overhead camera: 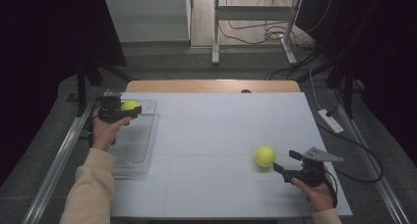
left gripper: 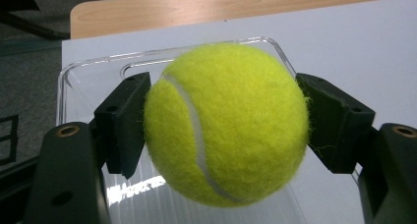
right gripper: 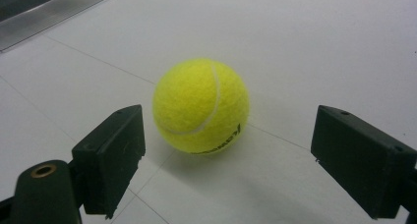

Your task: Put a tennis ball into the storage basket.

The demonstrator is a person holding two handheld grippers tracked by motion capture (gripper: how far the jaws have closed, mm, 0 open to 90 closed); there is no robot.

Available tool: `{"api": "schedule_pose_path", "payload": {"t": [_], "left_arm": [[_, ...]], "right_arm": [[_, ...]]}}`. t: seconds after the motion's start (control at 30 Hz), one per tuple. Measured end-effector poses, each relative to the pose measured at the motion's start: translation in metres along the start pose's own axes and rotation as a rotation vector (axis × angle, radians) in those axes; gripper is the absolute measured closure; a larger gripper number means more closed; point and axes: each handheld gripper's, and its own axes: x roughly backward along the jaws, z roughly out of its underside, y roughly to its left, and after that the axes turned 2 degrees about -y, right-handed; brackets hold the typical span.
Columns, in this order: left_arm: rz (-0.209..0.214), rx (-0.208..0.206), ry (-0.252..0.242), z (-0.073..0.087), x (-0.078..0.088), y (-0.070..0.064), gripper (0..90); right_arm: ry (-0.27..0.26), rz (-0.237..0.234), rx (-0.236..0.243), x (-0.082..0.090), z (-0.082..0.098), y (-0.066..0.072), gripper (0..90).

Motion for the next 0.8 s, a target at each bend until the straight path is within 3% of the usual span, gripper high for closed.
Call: {"api": "schedule_pose_path", "payload": {"t": [0.8], "left_arm": [[-0.043, -0.01, 0.099, 0.003, -0.022, 0.007, 26.3]], "right_arm": [[0.0, 0.002, 0.001, 0.0, 0.0, -0.001, 12.8]]}}
